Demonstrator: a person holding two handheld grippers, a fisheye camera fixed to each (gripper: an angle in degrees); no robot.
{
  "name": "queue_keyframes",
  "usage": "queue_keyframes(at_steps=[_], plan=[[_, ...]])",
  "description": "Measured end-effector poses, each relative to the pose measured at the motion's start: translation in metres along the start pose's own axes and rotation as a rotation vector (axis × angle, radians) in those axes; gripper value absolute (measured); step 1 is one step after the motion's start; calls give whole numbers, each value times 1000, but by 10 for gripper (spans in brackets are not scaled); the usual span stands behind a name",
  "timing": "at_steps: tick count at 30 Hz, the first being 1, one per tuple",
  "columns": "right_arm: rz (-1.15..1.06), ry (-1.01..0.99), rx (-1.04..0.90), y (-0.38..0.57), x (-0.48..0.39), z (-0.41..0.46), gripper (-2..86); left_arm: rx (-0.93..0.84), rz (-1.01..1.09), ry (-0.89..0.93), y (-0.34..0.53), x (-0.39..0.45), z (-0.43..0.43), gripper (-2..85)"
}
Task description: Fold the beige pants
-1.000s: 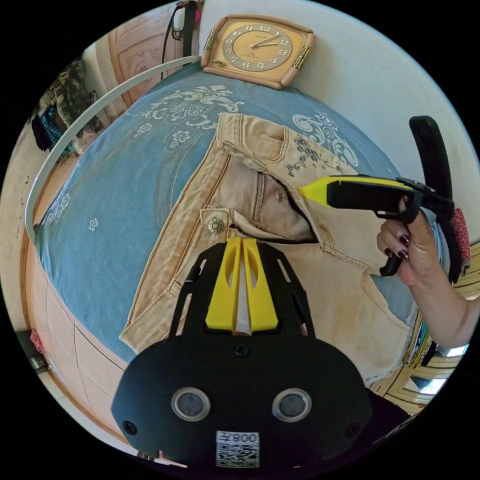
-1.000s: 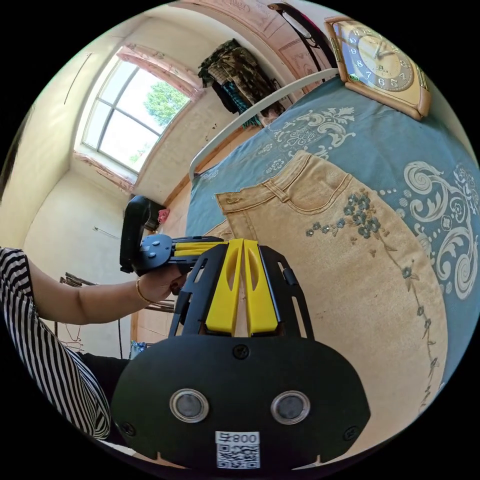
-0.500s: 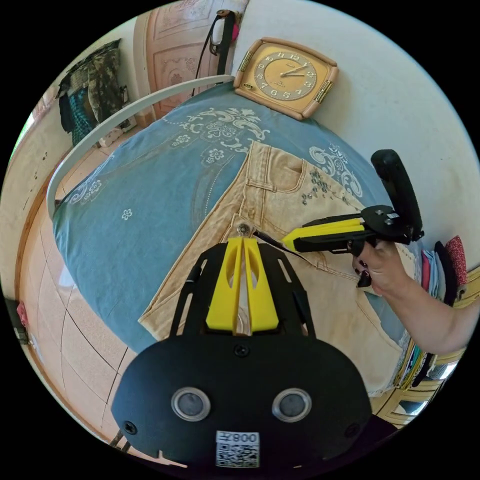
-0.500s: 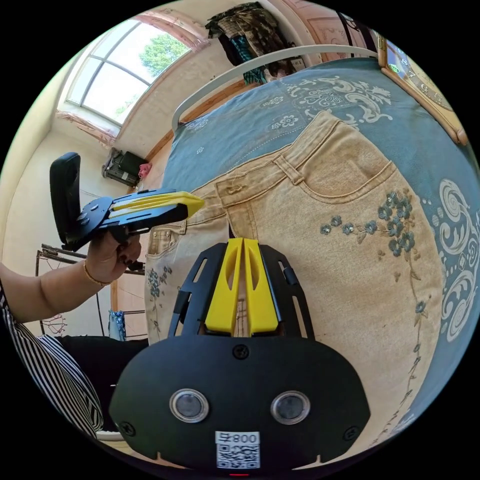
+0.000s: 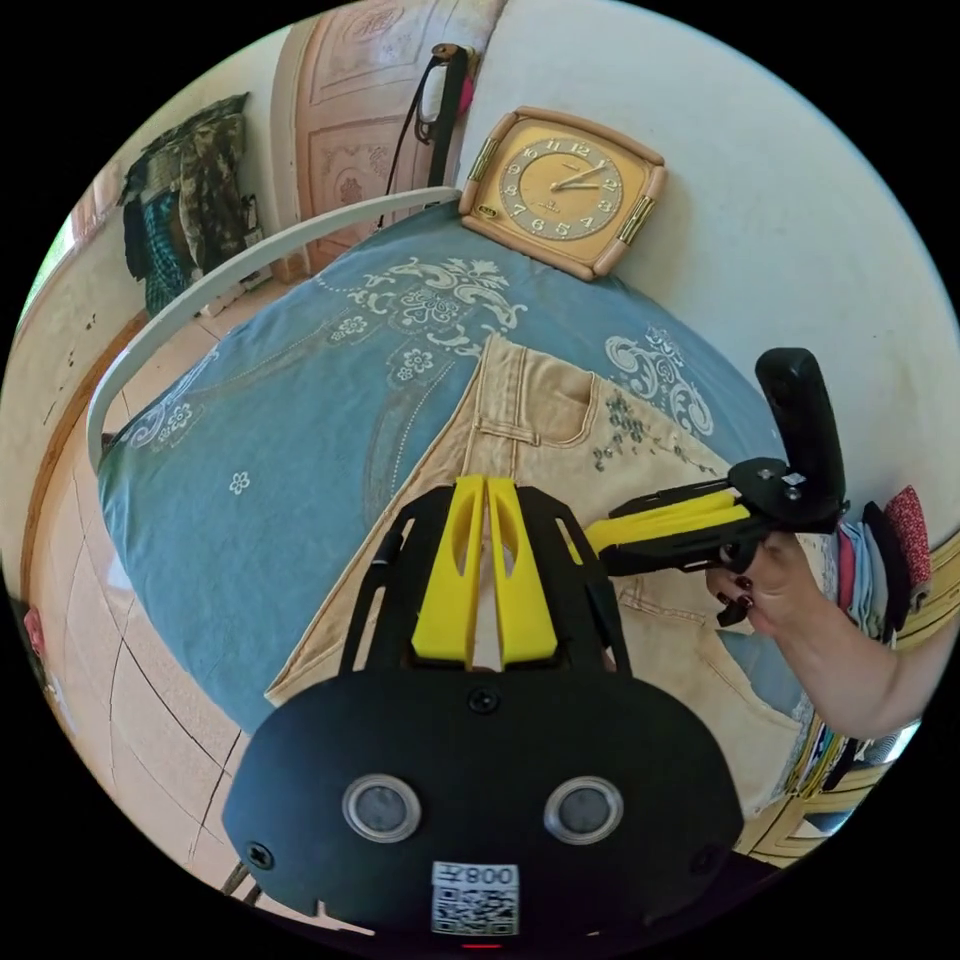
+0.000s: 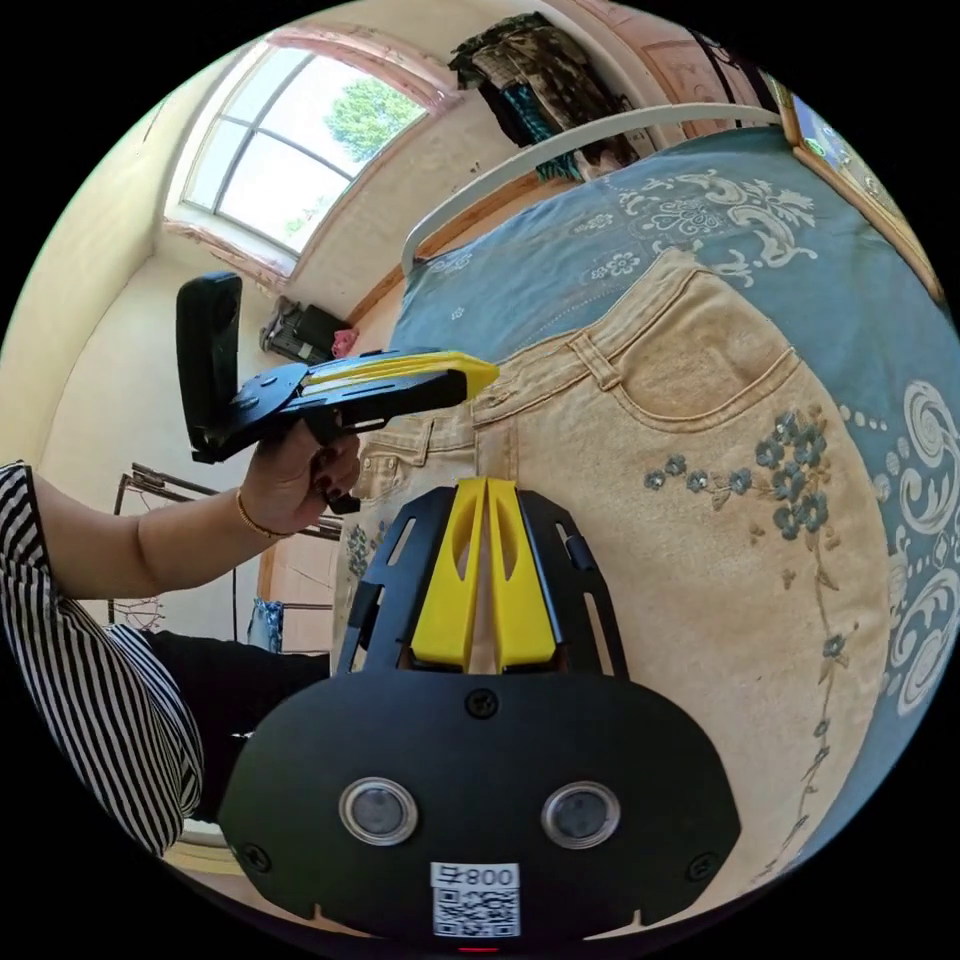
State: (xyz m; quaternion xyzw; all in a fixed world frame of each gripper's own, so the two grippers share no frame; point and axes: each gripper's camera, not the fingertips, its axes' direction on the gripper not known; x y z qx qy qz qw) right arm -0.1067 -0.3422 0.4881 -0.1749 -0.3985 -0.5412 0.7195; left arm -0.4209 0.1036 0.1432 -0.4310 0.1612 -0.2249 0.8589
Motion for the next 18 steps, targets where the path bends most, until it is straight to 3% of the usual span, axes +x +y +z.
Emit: queue_keyframes(at_steps=[3,5,12,16,18], plan=[[20,55,-41,2,4,5,2,-88,9,-29,3,0,23,1],[42,30,-28,6,8,-3,2,-41,22,-13,6,0,23,1],[117,-6,173,52,7,-62,2,-58,60,-15,4,9,18,2],[172,63,1,68,13,-41,2,-61,64,-18,2,16,14,2],[175,51,27,75,13,-49,2,-74,65,-29,0,20,12,2]])
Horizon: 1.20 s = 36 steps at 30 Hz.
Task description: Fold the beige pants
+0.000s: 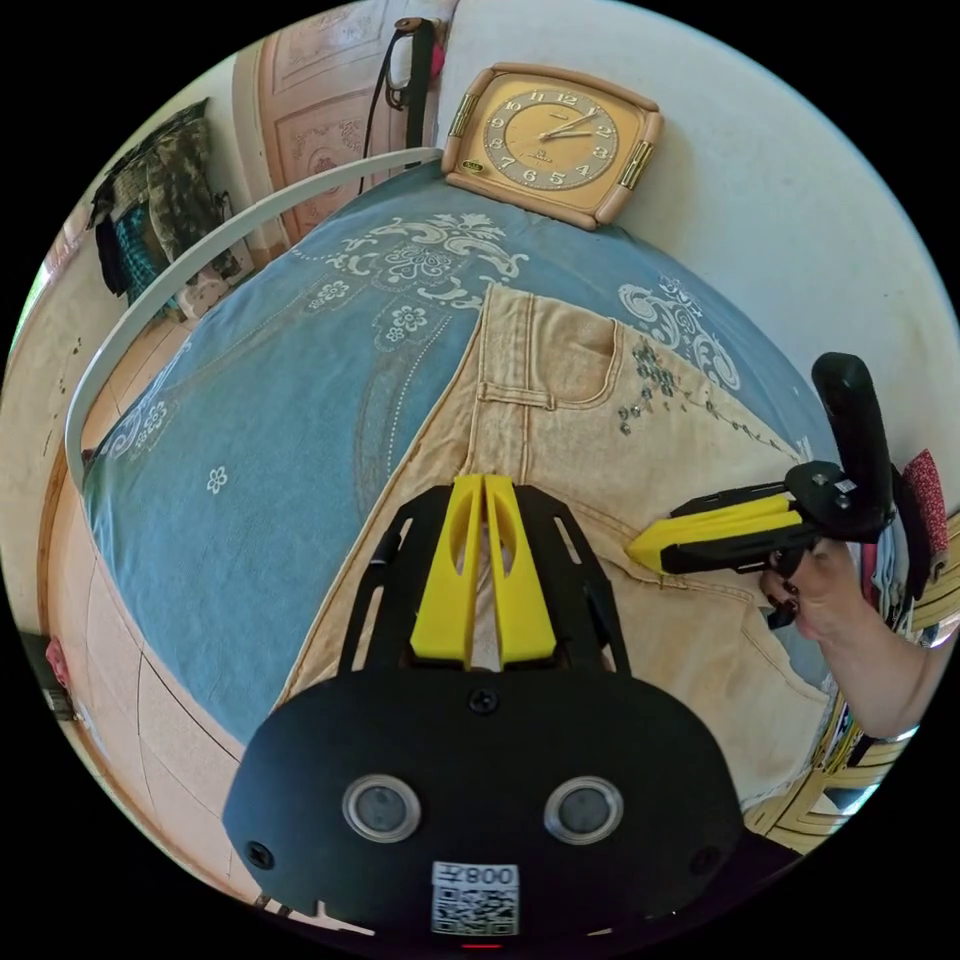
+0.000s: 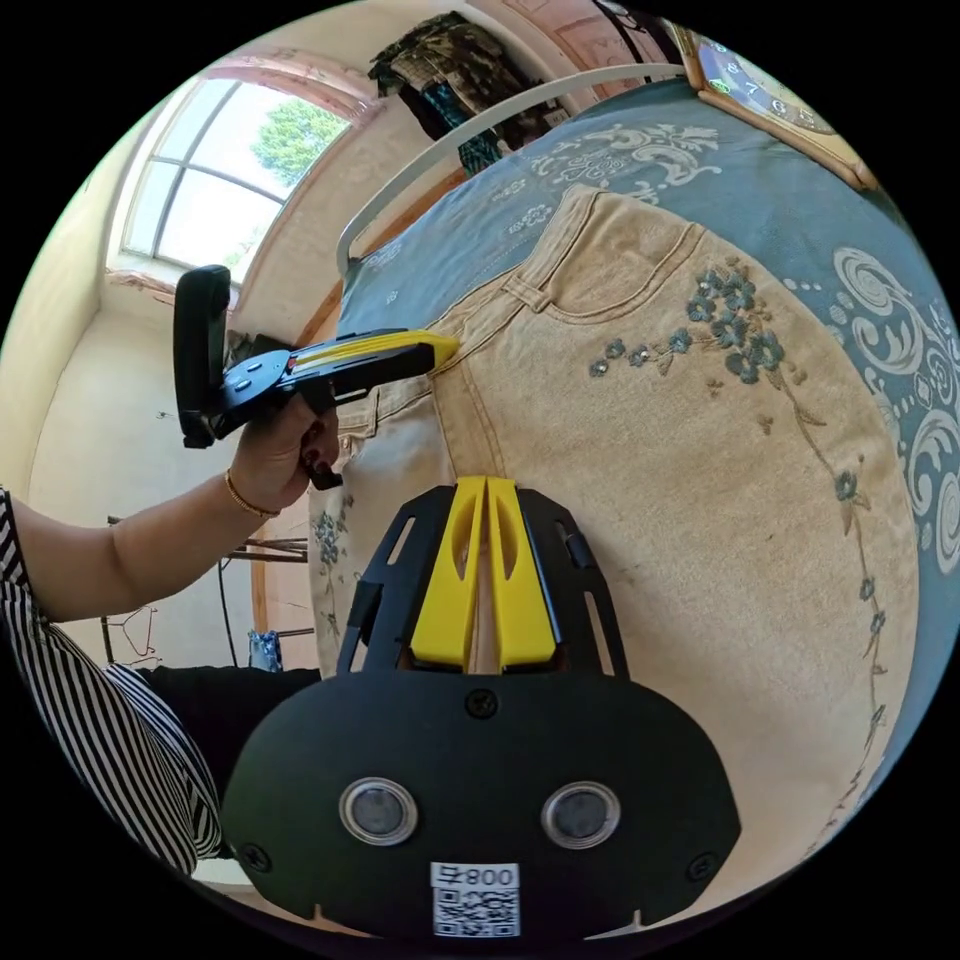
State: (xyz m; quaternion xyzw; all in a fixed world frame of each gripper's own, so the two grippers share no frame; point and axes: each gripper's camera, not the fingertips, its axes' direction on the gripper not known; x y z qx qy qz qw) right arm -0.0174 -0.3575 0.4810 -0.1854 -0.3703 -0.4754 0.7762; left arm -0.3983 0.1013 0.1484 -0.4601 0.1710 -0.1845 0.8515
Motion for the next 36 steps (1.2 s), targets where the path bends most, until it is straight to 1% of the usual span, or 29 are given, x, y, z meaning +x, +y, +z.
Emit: queue_keyframes(at_steps=[2,4,7,9,11,14,15,18,20,22,24,26,28,29,31,34,36], plan=[[7,8,15,7,0,-11,2,-18,10,-7,-3,4,-3,2],[11,31,82,23,-2,-32,2,-30,8,-13,-7,8,-10,2],[44,41,150,49,-1,-61,1,26,32,15,-8,18,-28,3],[71,48,184,68,1,-76,1,33,50,53,-8,26,-36,2],[104,38,184,86,5,-85,1,14,80,79,-6,36,-38,2],[145,-4,143,109,12,-85,1,-83,95,40,-4,48,-25,2],[154,11,105,114,14,-80,1,-60,102,41,-2,51,-24,2],[151,35,107,126,13,-86,1,-57,84,64,-5,54,-28,2],[162,44,138,135,13,-101,1,-68,91,60,-8,58,-33,2],[200,71,215,157,12,-126,0,-73,87,43,-12,66,-42,2],[216,46,284,179,12,-144,0,-56,111,46,-13,76,-52,2],[245,44,276,195,14,-151,1,-33,146,74,-13,87,-60,2],[266,57,206,209,17,-145,1,-86,177,67,-13,101,-57,2],[270,52,210,212,18,-145,1,-105,172,61,-13,104,-54,2],[270,42,218,218,20,-155,1,-85,131,89,-15,106,-57,3],[258,45,212,226,17,-173,1,-121,97,112,-23,108,-66,4],[249,68,238,234,10,-189,1,-104,108,127,-28,115,-77,4]])
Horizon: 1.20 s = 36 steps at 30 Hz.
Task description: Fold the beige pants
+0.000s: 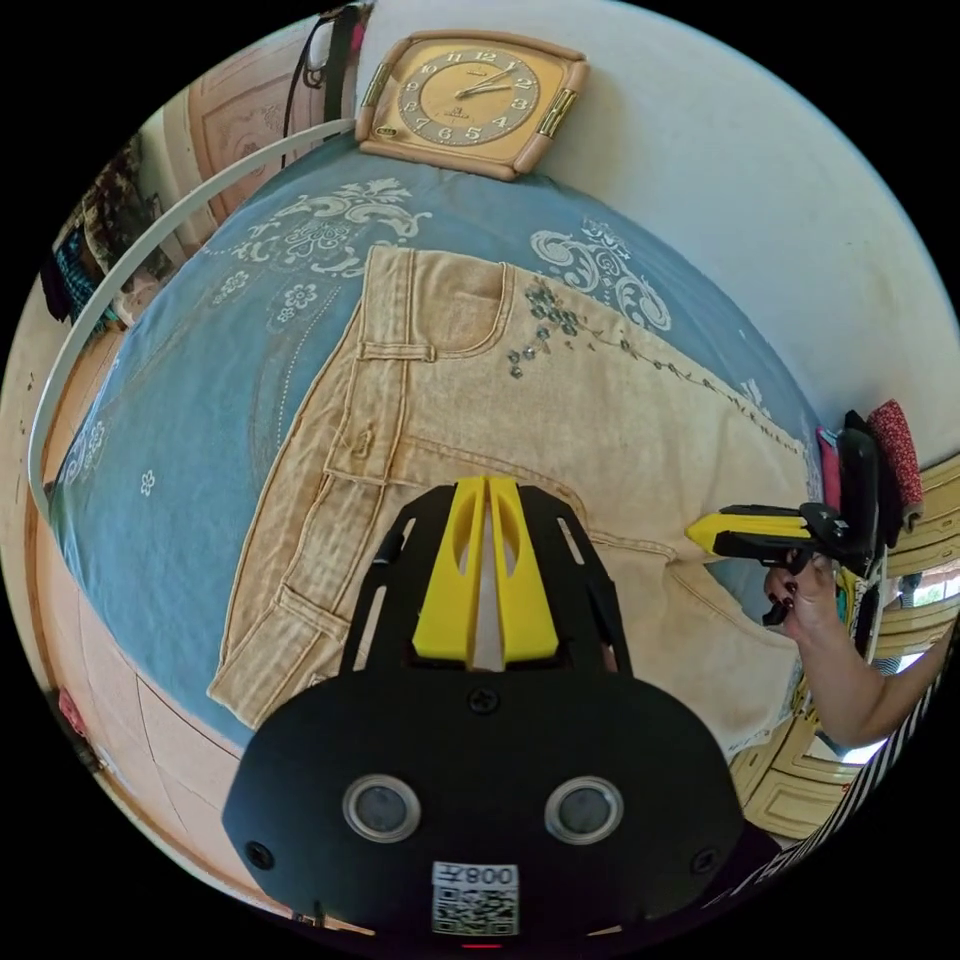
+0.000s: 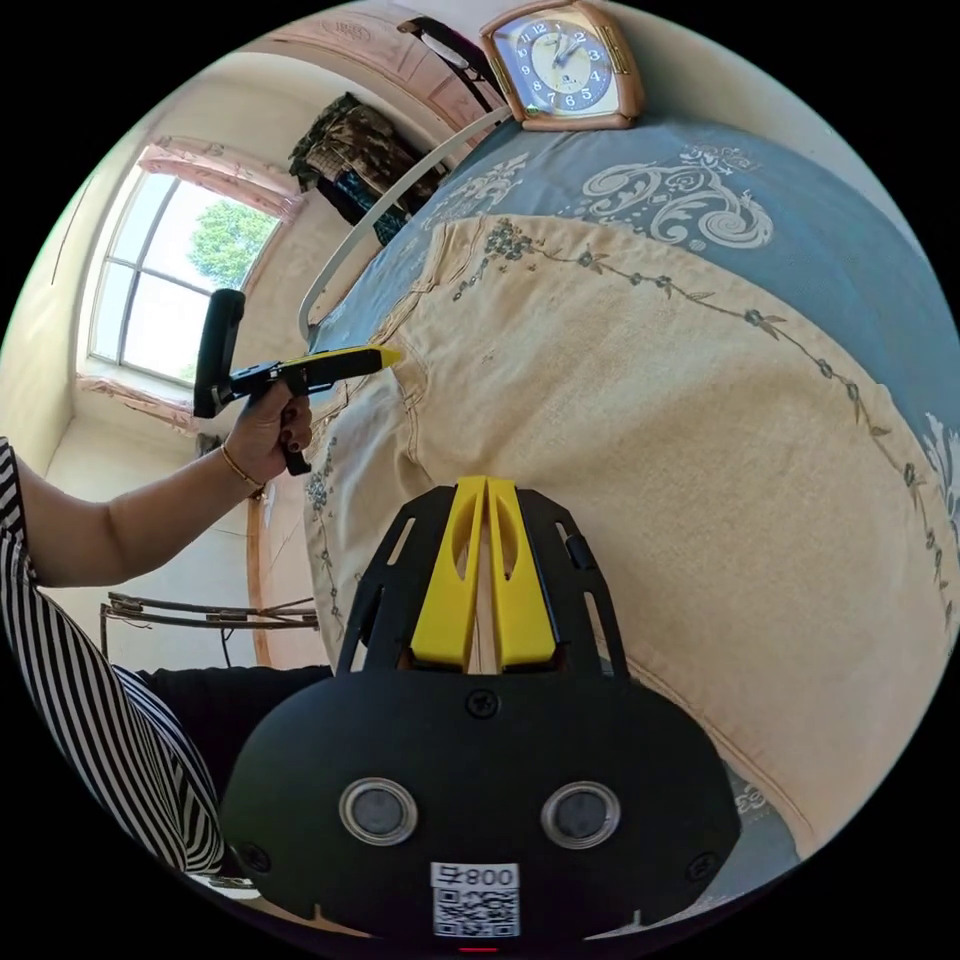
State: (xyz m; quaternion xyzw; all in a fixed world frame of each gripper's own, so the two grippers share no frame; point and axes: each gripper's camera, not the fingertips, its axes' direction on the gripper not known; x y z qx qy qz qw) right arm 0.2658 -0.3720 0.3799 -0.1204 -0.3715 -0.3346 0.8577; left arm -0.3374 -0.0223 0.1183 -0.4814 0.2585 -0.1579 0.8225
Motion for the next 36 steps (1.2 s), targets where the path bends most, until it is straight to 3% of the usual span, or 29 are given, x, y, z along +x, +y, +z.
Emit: queue_keyframes(at_steps=[15,28,36], plan=[[196,158,91,71,55,-132,2,16,428,60,-100,111,-29,17],[229,221,69,92,71,-215,53,-291,702,-32,-194,177,5,69],[165,425,-22,73,80,-265,80,-317,790,-48,-204,204,-2,73]])
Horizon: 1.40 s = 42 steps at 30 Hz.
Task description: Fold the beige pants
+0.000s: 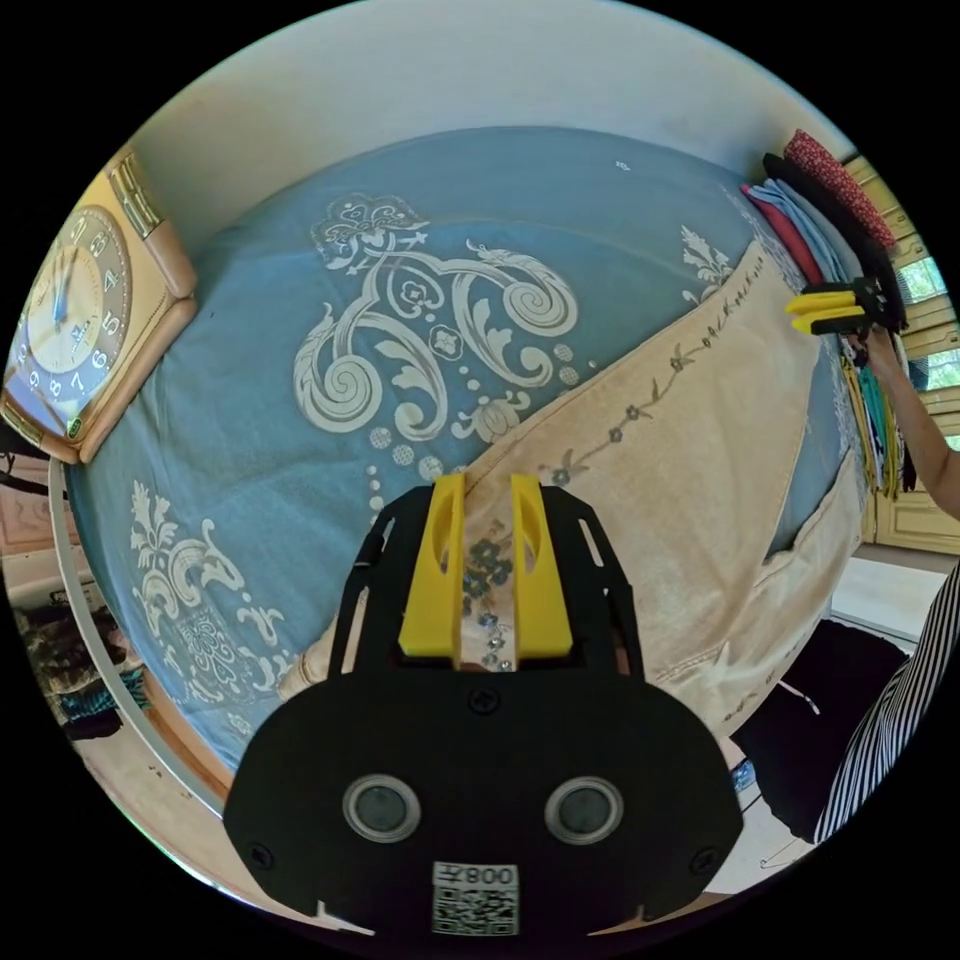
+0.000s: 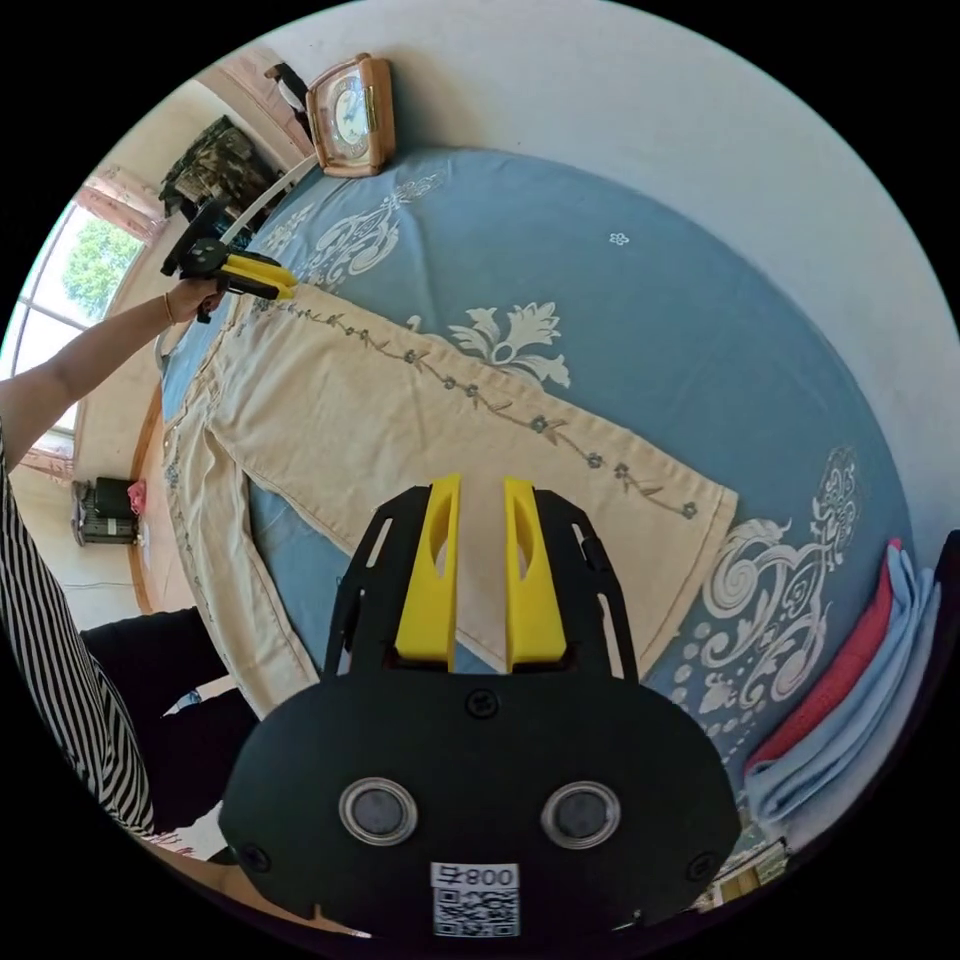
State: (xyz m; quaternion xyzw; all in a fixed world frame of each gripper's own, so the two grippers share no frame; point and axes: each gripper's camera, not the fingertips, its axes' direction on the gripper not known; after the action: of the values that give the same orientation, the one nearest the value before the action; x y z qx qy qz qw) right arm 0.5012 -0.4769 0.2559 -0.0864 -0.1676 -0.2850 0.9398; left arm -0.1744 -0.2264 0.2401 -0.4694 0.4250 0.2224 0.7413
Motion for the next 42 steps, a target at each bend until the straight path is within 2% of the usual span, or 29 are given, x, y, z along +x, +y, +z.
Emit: queue_keyframes(at_steps=[6,13,18,24,29,42], plan=[[-106,81,-19,-33,9,-22,89,-28,30,40,-12,5,-7,87],[-269,64,-233,-63,-3,1,90,-68,94,-23,-22,13,-14,104],[-330,110,-276,-66,-19,4,89,-113,105,-12,-30,11,-3,108],[-357,112,-324,-64,-31,6,81,-133,106,9,-32,8,5,73],[-369,103,-377,-57,-43,11,38,-159,118,22,-30,12,13,34],[-287,106,-231,37,-92,-38,13,13,70,88,31,28,-18,15]])
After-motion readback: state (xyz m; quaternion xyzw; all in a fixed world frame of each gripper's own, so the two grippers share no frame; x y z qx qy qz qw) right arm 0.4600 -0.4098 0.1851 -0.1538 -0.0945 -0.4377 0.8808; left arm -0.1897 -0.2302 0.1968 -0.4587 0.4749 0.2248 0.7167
